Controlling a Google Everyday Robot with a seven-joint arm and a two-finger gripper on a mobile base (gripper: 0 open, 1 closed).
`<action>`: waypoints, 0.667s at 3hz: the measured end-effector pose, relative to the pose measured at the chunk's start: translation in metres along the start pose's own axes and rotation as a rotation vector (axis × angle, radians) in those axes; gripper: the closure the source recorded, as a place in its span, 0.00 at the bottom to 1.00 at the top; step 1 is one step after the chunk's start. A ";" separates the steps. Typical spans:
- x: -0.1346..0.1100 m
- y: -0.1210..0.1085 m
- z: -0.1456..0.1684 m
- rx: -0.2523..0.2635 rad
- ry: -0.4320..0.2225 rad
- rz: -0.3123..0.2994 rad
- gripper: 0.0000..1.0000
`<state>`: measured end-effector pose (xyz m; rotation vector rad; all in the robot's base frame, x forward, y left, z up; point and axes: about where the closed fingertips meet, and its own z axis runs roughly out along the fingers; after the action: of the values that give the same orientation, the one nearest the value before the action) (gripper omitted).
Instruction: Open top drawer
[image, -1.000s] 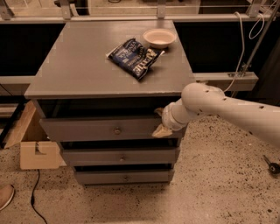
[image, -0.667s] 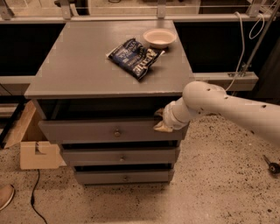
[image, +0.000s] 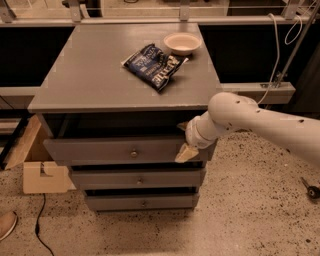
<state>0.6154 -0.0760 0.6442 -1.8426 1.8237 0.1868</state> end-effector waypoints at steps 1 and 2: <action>0.000 -0.002 0.002 -0.026 0.005 -0.014 0.00; -0.004 -0.003 -0.001 -0.114 0.042 -0.048 0.00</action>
Offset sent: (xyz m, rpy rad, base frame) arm -0.0051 -0.0008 0.0115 -0.1339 0.1847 0.1616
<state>0.6179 -0.0733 0.6477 -1.9803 1.8288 0.2408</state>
